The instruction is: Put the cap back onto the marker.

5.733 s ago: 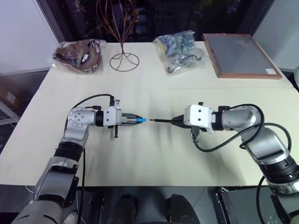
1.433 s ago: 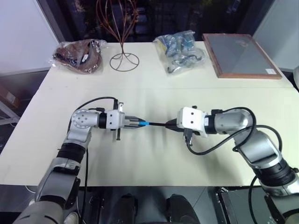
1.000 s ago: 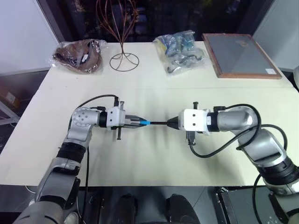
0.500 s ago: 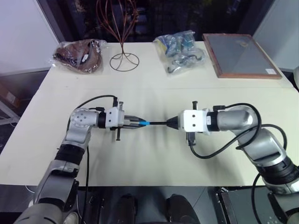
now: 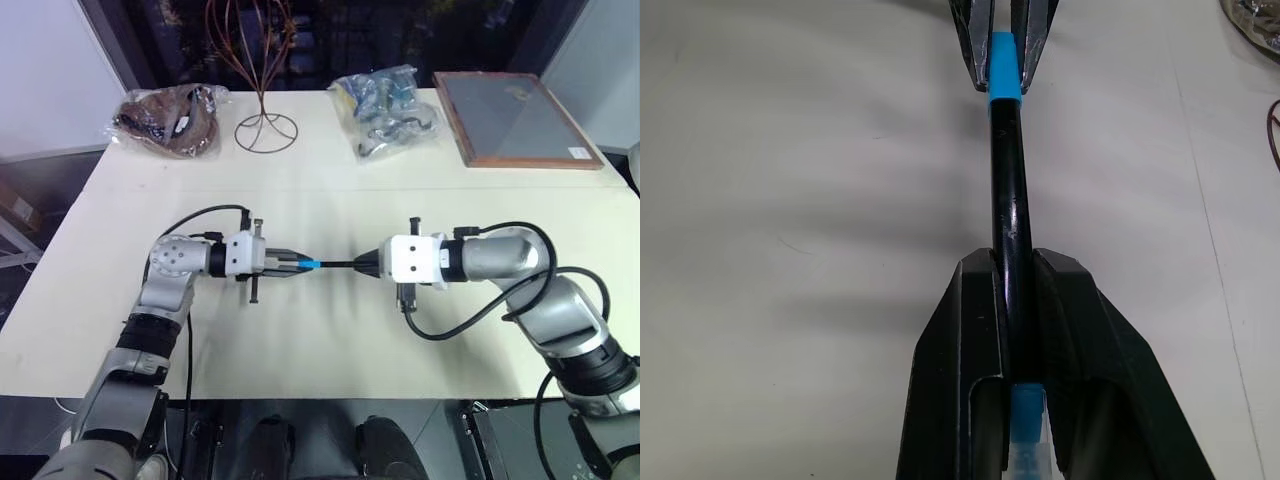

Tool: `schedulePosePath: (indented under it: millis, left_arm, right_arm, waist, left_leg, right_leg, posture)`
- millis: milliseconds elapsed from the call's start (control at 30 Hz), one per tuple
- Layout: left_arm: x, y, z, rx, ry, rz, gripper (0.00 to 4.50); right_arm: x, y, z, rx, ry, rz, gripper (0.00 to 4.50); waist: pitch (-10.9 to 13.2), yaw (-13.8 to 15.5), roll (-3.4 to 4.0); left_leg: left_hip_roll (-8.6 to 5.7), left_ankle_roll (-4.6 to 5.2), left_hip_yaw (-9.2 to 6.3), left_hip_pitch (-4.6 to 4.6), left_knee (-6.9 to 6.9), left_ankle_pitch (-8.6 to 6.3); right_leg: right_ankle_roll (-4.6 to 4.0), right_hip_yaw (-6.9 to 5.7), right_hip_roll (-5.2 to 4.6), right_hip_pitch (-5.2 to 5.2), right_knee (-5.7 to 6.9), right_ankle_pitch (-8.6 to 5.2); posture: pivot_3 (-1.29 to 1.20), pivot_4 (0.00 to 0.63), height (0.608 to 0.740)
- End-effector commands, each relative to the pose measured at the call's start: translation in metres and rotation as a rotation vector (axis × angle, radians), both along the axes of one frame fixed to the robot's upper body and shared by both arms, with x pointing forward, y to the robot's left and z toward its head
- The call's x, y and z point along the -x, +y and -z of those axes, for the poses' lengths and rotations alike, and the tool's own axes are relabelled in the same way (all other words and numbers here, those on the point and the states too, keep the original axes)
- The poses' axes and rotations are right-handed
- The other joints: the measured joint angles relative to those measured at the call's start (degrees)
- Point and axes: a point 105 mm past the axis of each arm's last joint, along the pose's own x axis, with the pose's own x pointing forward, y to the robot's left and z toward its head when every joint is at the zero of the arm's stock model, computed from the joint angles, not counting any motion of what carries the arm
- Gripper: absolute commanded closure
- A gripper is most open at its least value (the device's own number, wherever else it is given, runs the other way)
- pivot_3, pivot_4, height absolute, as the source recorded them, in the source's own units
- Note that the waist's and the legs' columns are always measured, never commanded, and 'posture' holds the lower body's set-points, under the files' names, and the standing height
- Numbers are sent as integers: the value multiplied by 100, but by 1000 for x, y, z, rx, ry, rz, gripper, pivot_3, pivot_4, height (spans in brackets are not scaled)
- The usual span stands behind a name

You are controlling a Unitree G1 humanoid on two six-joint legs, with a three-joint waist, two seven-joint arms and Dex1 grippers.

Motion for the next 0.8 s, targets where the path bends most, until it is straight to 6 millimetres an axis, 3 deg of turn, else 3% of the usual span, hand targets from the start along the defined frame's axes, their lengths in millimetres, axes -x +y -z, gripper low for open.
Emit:
schedulePosePath:
  millis: [33,800]
  left_arm:
    - [2,-8,-15,49,-80,24,4500]
    - [0,6,-2,6,-25,-48,4500]
  right_arm:
    - [26,25,0,-26,33,-169,4432]
    - [16,13,1,1,21,-118,4432]
  waist:
    - [0,1,0]
    - [0,1,0]
  left_leg:
    - [0,0,0,0,0,0]
    - [0,0,-1,0,0,0]
  right_leg:
    - [0,0,0,0,0,0]
    - [0,0,0,0,0,0]
  posture:
    - [0,150,740]
    - [0,150,740]
